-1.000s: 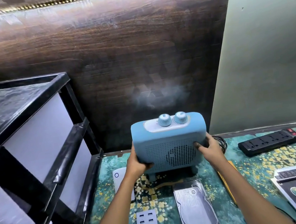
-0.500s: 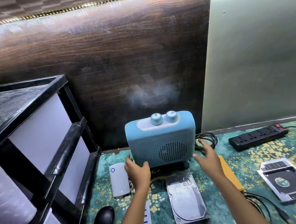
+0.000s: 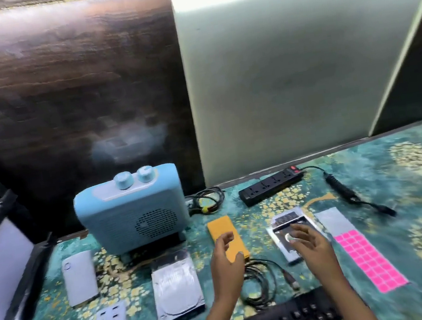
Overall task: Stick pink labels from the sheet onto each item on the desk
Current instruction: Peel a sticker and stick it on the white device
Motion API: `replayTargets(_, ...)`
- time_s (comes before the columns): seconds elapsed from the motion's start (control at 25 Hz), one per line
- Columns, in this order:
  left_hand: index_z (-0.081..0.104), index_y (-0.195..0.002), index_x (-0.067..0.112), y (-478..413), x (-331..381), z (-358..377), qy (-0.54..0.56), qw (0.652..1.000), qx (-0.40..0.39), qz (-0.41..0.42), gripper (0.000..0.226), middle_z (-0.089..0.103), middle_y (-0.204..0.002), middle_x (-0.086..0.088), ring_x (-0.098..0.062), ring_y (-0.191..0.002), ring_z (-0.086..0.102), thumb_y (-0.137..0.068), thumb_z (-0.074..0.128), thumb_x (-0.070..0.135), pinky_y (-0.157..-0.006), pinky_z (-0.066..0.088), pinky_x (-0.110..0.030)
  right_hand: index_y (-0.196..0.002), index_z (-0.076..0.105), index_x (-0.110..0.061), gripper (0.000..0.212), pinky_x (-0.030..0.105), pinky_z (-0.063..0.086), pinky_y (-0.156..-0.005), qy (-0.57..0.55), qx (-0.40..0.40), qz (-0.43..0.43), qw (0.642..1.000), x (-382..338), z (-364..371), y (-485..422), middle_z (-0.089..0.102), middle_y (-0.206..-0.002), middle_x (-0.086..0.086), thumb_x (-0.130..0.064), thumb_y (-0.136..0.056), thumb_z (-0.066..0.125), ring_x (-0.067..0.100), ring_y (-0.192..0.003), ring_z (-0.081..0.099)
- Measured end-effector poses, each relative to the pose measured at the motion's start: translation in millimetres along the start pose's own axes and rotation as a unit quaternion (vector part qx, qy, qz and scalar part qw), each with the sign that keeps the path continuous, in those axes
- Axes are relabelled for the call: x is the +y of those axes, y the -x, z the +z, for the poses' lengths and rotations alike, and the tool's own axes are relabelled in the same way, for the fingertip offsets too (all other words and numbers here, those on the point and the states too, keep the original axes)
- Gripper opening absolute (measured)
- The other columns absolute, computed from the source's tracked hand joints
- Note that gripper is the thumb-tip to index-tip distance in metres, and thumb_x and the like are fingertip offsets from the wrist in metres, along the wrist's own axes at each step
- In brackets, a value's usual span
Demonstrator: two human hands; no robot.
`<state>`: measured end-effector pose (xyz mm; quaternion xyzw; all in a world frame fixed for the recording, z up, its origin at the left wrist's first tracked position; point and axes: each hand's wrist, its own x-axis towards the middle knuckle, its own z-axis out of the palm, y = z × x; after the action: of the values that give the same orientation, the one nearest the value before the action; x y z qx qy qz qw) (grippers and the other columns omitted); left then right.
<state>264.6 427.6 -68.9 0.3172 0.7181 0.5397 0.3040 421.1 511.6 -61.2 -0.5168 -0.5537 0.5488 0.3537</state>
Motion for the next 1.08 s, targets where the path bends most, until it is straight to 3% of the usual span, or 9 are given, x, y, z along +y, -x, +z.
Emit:
replayTargets(0.08,0.049,-0.115,0.022,-1.1,6.7,28.0,-0.014,1.0,-0.025,0.006,0.035,0.053,-0.121,0.002,-0.016,-0.12,0.045,-0.087,0.051,0.002,-0.09,0.038,-0.032,-0.102,0.058,-0.016,0.022,0.034,0.047,-0.07,-0.035,0.025,0.03,0.999,4.9,-36.6,-12.3,0.062,-0.097,0.009,-0.002,-0.086,0.056,0.025,-0.091,0.058)
replayTargets(0.2,0.05,-0.123,0.017,-3.8,12.6,72.4,-0.034,0.997,-0.064,-0.001,0.036,0.051,-0.129,0.0,-0.019,-0.125,0.044,-0.089,0.051,0.004,-0.096,0.041,-0.037,-0.102,0.058,-0.017,0.021,0.035,0.042,-0.074,-0.018,0.046,0.048,0.998,21.0,-87.5,-33.6,0.061,-0.104,0.015,-0.004,-0.086,0.057,0.026,-0.089,0.055)
replayTargets(0.36,0.049,-0.111,0.026,-9.2,18.7,115.1,-0.032,0.994,-0.104,0.006,0.03,0.052,-0.112,0.009,-0.014,-0.117,0.047,-0.088,0.055,0.006,-0.09,0.041,-0.032,-0.114,0.057,-0.011,0.035,0.031,0.041,-0.076,0.195,0.069,0.054,0.977,52.2,-131.1,-57.8,0.058,-0.115,0.017,-0.008,-0.08,0.065,0.027,-0.095,0.055)
replayTargets(0.48,0.051,-0.104,0.026,-7.9,19.6,132.0,-0.029,0.993,-0.113,-0.01,0.026,0.053,-0.104,0.012,-0.014,-0.109,0.048,-0.088,0.055,0.006,-0.084,0.04,-0.031,-0.123,0.052,-0.015,0.051,0.04,0.042,-0.091,0.343,0.086,0.08,0.932,70.2,-145.8,-67.1,0.049,-0.126,0.017,-0.017,-0.075,0.071,0.036,-0.114,0.046)
replayTargets(0.6,0.051,-0.096,0.032,-7.2,19.8,137.2,-0.039,0.992,-0.124,-0.011,0.026,0.053,-0.1,0.017,-0.015,-0.105,0.05,-0.088,0.055,0.008,-0.083,0.039,-0.03,-0.126,0.048,-0.023,0.061,0.043,0.037,-0.094,0.409,0.087,0.1,0.903,73.3,-149.0,-67.2,0.044,-0.128,0.011,-0.027,-0.072,0.074,0.035,-0.117,0.039)
replayTargets(0.72,0.051,-0.096,0.032,-9.4,21.5,136.9,-0.05,0.99,-0.129,-0.007,0.025,0.054,-0.102,0.014,-0.016,-0.105,0.05,-0.088,0.055,0.008,-0.084,0.039,-0.029,-0.123,0.049,-0.021,0.066,0.042,0.038,-0.093,0.385,0.072,0.116,0.913,72.9,-155.9,-72.3,0.049,-0.125,0.015,-0.027,-0.065,0.08,0.036,-0.114,0.043)
replayTargets(0.8,0.052,-0.101,0.027,-11.6,22.3,136.1,-0.058,0.99,-0.131,-0.009,0.024,0.055,-0.106,0.007,-0.017,-0.106,0.051,-0.088,0.054,0.008,-0.085,0.04,-0.03,-0.12,0.051,-0.014,0.064,0.04,0.045,-0.085,0.336,0.055,0.123,0.932,71.7,-161.9,-75.9,0.059,-0.116,0.018,-0.019,-0.063,0.081,0.034,-0.102,0.055)
replayTargets(0.96,0.052,-0.1,0.028,-17.9,30.5,133.9,-0.018,0.99,-0.138,-0.021,0.025,0.058,-0.104,0.002,-0.024,-0.102,0.056,-0.087,0.057,0.007,-0.08,0.051,-0.031,-0.101,0.059,-0.006,0.023,0.029,0.043,-0.06,0.158,0.071,0.054,0.983,37.4,-159.6,-74.9,0.068,-0.088,0.014,-0.012,-0.08,0.067,0.023,-0.067,0.059)
replayTargets(1.08,0.049,-0.114,0.019,-22.4,47.1,139.3,0.047,0.983,-0.159,-0.083,0.027,0.058,-0.102,0.001,-0.019,-0.091,0.06,-0.089,0.059,0.017,-0.066,0.047,-0.019,-0.098,0.061,-0.009,0.013,0.027,0.049,-0.054,0.054,-0.03,-0.01,0.998,-0.8,-142.9,-68.3,0.067,-0.077,0.001,-0.012,-0.085,0.059,0.016,-0.064,0.065)
